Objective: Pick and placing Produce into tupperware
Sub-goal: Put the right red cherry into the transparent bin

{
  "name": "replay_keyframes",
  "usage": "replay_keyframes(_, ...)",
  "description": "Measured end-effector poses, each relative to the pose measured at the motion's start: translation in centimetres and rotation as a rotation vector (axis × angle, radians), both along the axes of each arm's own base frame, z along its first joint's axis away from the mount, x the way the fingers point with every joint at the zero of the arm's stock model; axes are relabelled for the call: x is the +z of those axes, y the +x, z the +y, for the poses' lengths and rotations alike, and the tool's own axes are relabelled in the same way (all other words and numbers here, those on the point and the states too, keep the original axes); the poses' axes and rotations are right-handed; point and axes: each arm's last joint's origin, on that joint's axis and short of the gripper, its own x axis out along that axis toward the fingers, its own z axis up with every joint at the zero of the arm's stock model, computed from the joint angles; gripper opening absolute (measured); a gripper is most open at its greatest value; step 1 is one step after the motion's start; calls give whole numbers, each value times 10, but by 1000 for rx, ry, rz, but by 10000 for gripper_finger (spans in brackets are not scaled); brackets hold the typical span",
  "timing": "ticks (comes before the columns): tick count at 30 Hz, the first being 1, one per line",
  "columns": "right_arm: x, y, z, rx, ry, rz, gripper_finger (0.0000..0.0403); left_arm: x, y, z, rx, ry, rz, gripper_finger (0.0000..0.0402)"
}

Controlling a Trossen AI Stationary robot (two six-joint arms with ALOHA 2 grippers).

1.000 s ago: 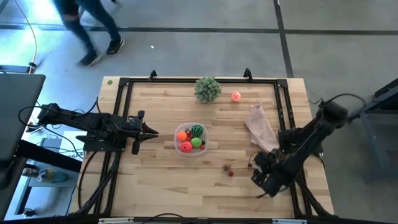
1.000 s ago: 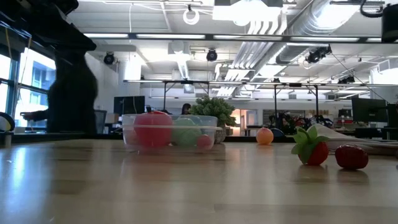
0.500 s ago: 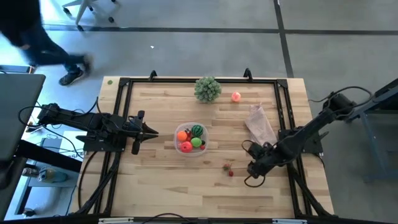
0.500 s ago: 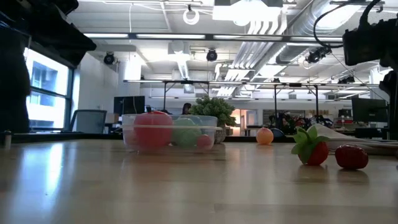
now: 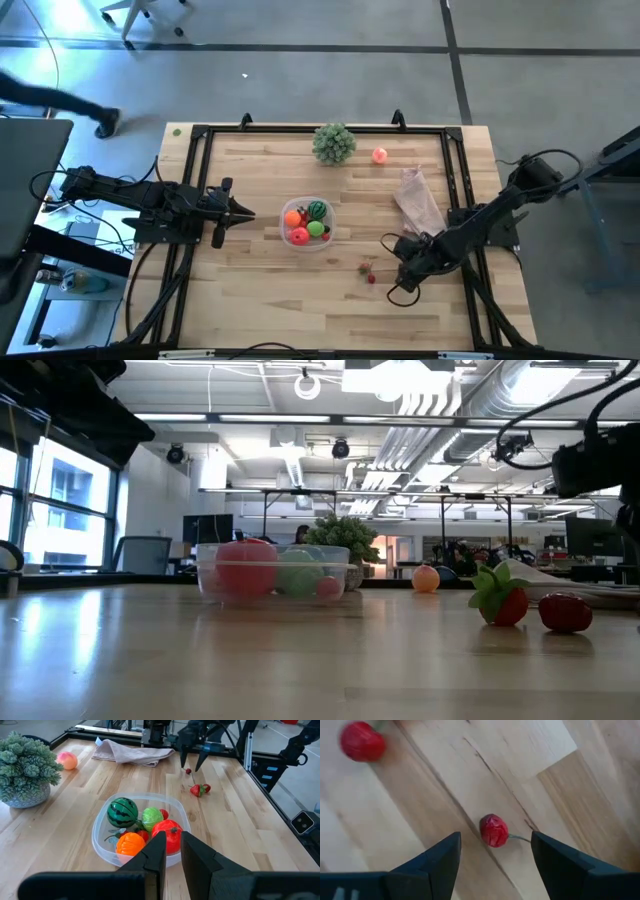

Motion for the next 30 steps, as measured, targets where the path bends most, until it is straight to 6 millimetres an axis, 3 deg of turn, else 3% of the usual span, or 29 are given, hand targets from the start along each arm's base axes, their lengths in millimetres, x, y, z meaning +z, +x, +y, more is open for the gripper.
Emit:
replay_keyframes(22,-12,8,-5,-2,-43,34,230,0,0,0,0,0,0,46)
replay_keyframes(30,-12,9,-6,-25,-53,20,185,0,0,0,0,0,0,46)
